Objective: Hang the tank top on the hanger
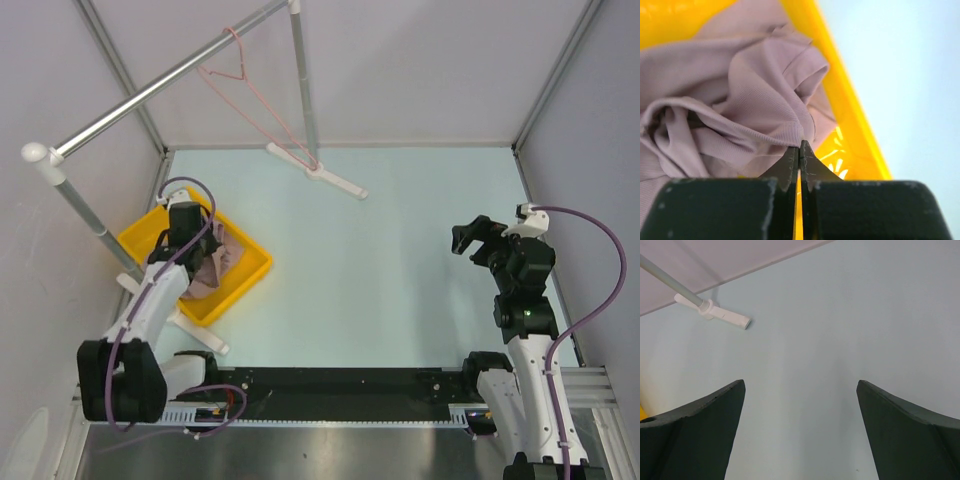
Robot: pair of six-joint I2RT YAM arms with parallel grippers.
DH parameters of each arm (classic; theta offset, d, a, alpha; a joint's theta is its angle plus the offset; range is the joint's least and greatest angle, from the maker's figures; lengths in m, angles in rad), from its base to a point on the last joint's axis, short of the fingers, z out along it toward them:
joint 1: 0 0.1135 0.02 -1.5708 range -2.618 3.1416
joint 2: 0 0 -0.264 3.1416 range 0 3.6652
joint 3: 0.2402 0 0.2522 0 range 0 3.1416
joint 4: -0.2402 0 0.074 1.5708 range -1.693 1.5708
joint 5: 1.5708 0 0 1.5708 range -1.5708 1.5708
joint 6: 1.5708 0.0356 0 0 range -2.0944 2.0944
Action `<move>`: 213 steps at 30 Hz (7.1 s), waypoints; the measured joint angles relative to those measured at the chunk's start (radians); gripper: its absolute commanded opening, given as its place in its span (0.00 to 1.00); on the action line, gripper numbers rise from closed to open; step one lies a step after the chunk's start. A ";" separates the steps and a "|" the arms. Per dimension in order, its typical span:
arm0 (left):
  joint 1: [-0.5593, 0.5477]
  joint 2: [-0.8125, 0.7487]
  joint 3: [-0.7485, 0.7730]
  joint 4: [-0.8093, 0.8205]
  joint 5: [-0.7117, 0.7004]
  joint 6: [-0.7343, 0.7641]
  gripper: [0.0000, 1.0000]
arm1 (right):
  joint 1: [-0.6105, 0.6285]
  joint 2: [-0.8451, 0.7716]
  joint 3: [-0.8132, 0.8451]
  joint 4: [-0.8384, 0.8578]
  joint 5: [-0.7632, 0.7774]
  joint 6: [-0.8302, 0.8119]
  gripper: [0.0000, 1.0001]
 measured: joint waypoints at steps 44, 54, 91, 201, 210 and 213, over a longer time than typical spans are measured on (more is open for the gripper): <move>-0.751 0.454 1.571 -0.202 0.736 0.106 0.00 | 0.003 0.048 0.046 -0.009 -0.089 0.035 1.00; -0.736 0.469 1.308 -0.137 0.722 0.127 0.00 | 0.003 0.025 0.081 -0.061 -0.076 0.042 1.00; -0.588 0.092 0.097 0.177 0.362 0.081 0.04 | 0.535 0.835 0.181 0.068 -0.218 -0.214 0.58; -0.669 0.076 0.914 0.068 0.547 -0.076 0.03 | 0.183 0.435 1.091 -0.418 -0.214 -0.029 0.00; -0.626 0.664 1.398 -0.084 0.606 -0.064 0.00 | -0.099 0.679 1.040 -0.299 -0.329 0.050 0.00; -0.590 0.848 1.674 -0.070 0.660 -0.087 0.00 | -0.172 0.806 1.159 -0.233 -0.393 0.088 0.00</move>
